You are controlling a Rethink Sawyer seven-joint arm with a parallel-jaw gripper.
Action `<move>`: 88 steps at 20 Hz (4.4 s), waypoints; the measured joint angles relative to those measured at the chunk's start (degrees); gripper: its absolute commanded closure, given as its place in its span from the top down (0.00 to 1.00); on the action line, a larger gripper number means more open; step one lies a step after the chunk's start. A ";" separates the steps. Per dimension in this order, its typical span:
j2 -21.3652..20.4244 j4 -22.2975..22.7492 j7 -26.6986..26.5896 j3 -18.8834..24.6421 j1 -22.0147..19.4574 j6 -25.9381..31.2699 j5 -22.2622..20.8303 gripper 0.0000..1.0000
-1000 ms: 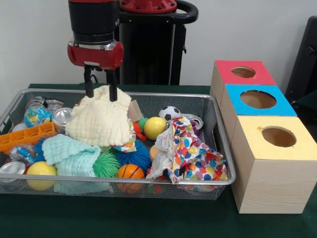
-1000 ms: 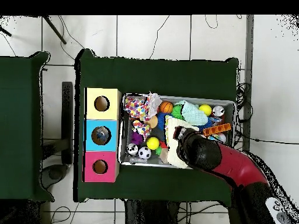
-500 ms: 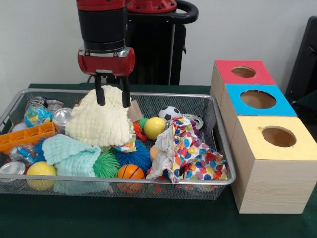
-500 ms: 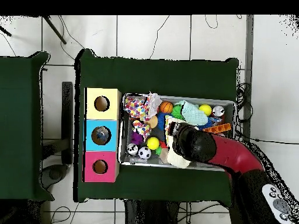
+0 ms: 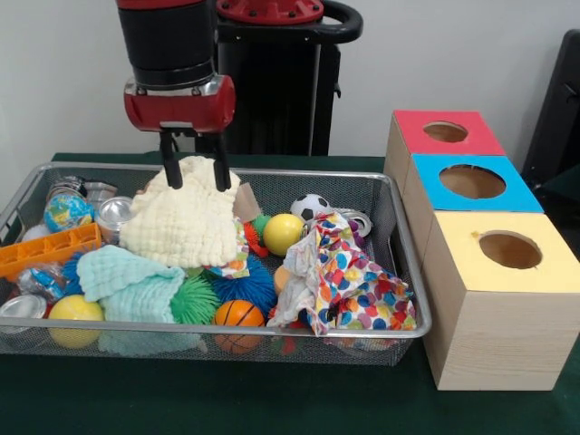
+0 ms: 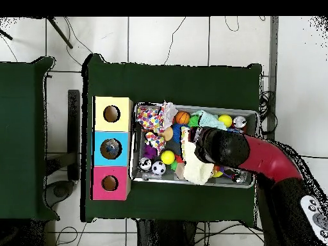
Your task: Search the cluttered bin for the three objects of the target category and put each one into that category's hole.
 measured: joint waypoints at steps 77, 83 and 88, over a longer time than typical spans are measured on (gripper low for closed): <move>17.47 -20.62 -0.02 2.23 -12.87 4.56 -17.11 1.00; 17.46 -20.52 -0.02 2.24 -13.75 4.55 -17.16 1.00; 17.39 -20.43 -0.02 2.23 -13.72 4.52 -17.18 1.00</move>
